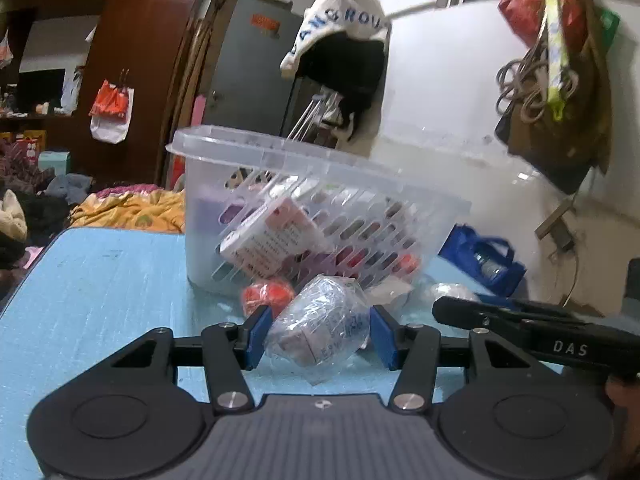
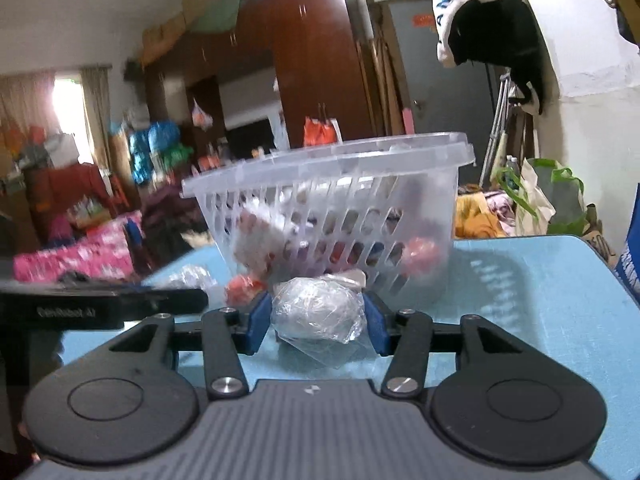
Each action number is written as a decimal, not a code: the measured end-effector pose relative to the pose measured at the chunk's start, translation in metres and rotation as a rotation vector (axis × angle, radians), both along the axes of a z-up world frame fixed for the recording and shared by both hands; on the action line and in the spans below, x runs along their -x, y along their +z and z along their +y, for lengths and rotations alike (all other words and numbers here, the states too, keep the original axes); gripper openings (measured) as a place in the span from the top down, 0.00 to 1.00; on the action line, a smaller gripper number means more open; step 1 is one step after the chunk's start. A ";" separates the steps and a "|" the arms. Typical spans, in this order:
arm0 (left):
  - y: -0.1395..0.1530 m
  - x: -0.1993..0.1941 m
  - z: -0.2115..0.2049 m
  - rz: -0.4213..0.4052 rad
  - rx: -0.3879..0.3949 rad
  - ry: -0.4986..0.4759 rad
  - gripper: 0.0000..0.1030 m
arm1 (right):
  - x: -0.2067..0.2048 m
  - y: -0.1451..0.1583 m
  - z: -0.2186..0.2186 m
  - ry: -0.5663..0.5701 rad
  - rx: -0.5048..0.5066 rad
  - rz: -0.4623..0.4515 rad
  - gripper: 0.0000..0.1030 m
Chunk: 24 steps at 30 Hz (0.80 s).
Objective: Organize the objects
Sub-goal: 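Carry both clear-wrapped items over the white basket and open both tools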
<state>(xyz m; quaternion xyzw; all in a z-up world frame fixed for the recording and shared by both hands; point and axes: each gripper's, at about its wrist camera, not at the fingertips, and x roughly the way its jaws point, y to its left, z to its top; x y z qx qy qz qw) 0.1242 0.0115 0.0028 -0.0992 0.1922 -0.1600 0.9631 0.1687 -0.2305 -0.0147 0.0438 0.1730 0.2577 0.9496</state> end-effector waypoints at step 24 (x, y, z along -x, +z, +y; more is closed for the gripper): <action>0.126 -0.110 -0.010 -0.077 -0.140 0.161 0.33 | -0.084 0.131 0.035 -0.020 0.074 -0.179 0.41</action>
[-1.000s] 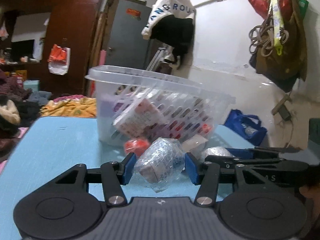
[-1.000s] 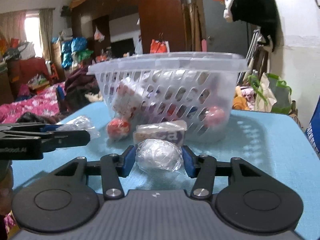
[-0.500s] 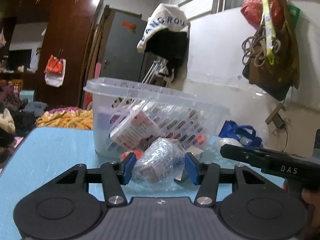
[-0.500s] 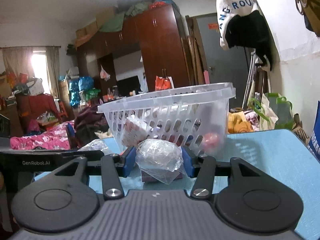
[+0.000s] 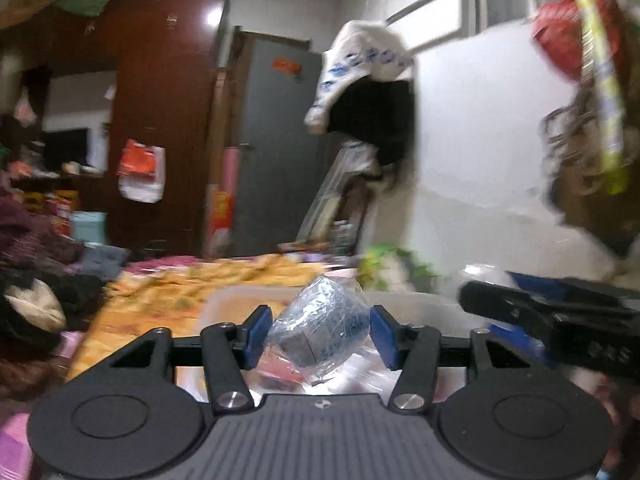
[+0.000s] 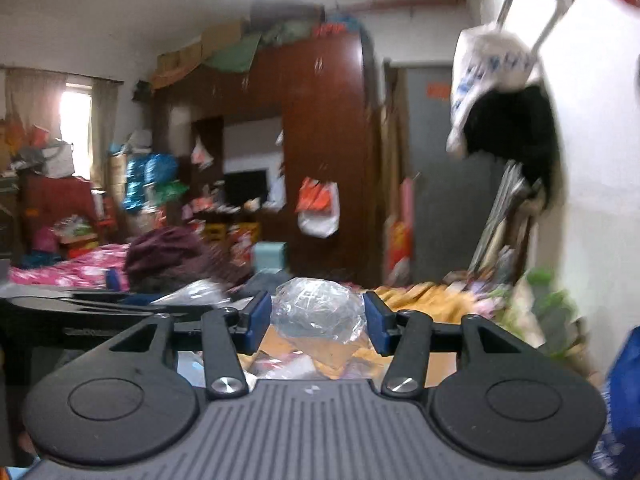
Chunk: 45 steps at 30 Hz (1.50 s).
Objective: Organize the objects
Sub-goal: 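Carry both clear-wrapped items over the white basket and open both tools, then grasp the red wrapped item with the left tool while the right tool grasps the purple 'a' box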
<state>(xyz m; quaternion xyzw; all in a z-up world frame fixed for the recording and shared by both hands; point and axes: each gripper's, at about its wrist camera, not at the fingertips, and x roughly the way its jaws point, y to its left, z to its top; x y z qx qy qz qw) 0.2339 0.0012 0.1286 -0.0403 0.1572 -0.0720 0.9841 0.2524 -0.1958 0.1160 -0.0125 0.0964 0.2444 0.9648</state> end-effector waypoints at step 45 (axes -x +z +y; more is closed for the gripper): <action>-0.123 0.038 0.027 0.214 0.016 -0.052 0.11 | 0.013 -0.133 0.022 0.025 0.241 0.329 0.17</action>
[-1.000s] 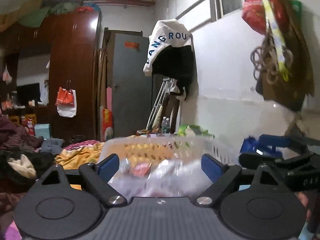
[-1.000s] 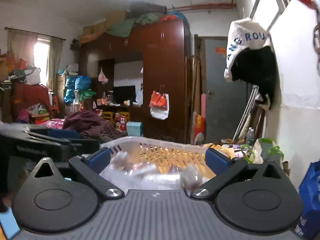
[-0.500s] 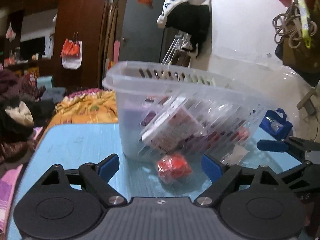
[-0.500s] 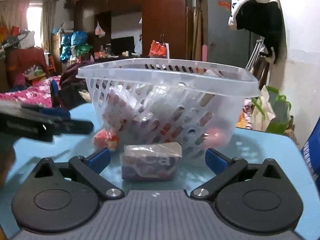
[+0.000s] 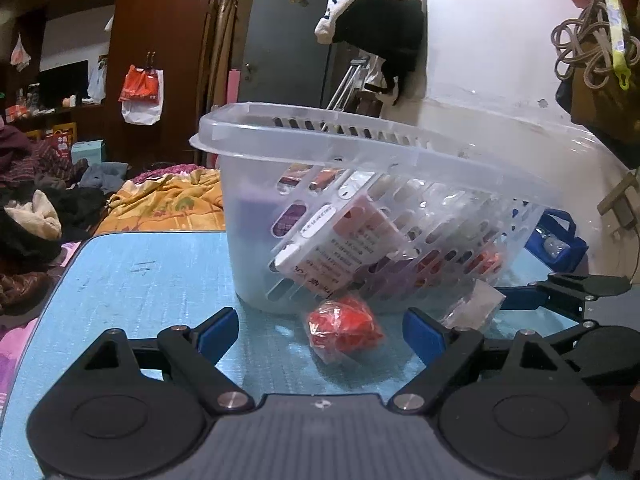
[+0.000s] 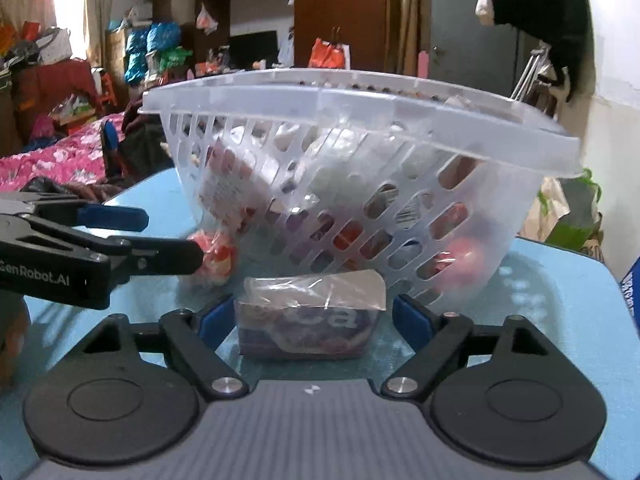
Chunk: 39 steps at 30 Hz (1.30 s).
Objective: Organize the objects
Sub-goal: 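Grasp the red wrapped item with the left tool while the right tool grasps the purple 'a' box, then lift both held items over the white basket and open both tools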
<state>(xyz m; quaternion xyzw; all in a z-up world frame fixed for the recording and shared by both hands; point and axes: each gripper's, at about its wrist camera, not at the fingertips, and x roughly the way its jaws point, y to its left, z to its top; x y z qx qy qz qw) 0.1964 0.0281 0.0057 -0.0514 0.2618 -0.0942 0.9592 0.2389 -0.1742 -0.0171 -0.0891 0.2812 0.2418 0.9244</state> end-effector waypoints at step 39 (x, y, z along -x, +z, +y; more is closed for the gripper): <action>0.007 0.061 -0.008 -0.269 0.072 0.004 0.48 | 0.057 0.020 -0.049 -0.023 -0.195 -0.276 0.30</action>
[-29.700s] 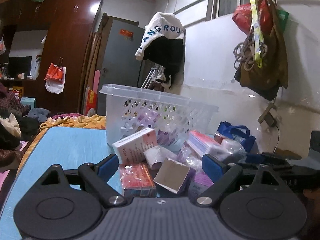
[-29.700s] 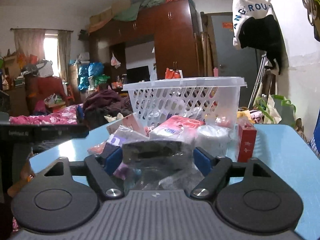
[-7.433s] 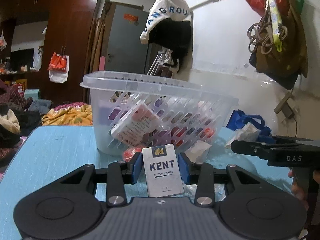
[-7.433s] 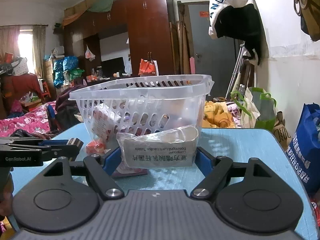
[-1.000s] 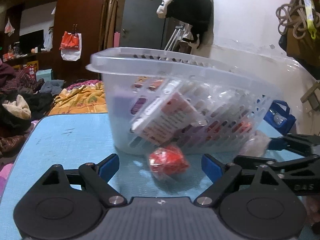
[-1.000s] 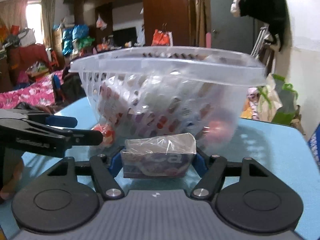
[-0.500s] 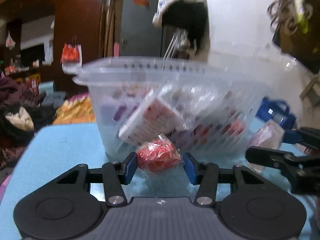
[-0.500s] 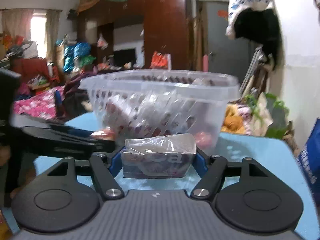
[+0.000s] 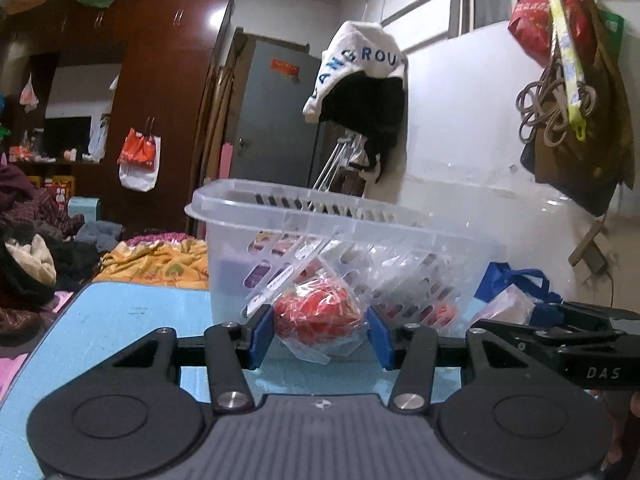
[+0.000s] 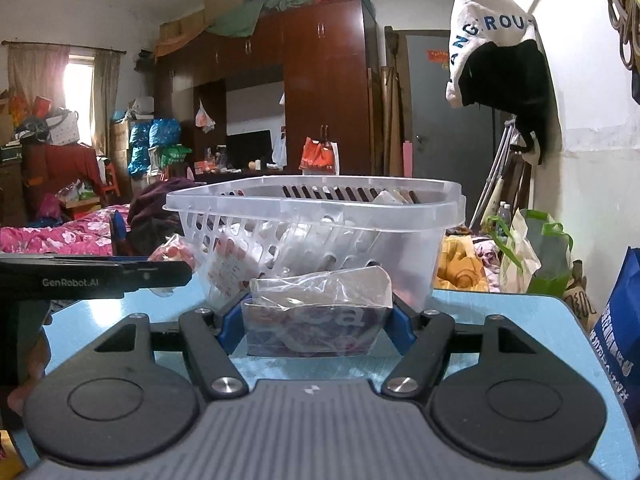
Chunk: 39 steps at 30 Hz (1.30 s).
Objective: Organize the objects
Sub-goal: 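Lift both held items over the white basket and open both tools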
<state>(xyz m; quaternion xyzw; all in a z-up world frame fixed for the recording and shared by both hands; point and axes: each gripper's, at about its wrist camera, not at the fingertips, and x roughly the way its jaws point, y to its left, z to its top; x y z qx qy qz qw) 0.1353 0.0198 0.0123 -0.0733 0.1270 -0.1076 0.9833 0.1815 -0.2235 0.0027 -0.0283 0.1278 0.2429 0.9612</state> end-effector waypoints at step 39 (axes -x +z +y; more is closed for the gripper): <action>0.099 -0.138 -0.010 0.085 -0.029 0.086 0.07 | -0.102 0.073 0.037 -0.046 0.070 -0.101 0.00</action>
